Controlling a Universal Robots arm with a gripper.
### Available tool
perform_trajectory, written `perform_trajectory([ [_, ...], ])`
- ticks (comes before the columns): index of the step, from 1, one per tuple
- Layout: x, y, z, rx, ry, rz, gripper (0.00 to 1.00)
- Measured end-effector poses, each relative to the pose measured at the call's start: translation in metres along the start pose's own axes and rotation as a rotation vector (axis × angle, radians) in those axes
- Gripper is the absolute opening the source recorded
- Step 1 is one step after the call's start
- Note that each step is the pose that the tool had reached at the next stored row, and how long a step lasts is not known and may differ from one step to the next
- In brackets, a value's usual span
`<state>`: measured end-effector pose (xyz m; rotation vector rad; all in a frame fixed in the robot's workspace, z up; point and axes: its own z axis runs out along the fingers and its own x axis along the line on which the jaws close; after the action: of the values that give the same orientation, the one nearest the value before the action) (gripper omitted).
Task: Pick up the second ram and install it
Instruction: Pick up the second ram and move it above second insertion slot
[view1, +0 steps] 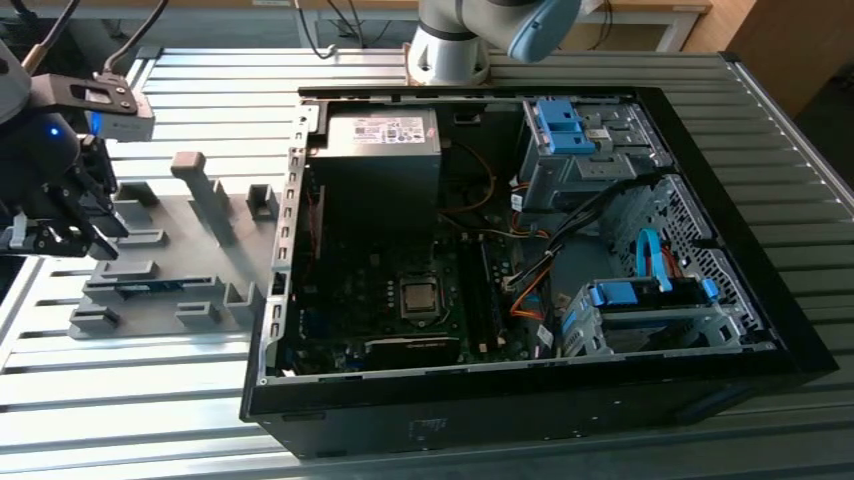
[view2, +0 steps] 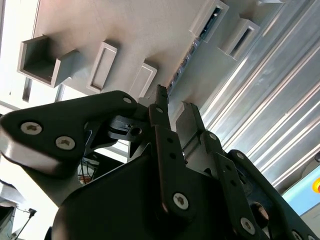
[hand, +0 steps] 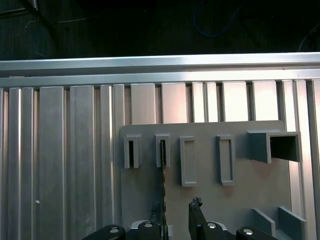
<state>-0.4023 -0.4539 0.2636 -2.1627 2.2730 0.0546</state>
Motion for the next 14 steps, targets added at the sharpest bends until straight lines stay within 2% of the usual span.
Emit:
perform_trajectory([
  [1,0.0001,0.0,0.0013,0.0,0.0004,0.0,0.35],
  [14,0.0026,0.0003,0.0176,0.0016,0.0022,-0.001,0.35],
])
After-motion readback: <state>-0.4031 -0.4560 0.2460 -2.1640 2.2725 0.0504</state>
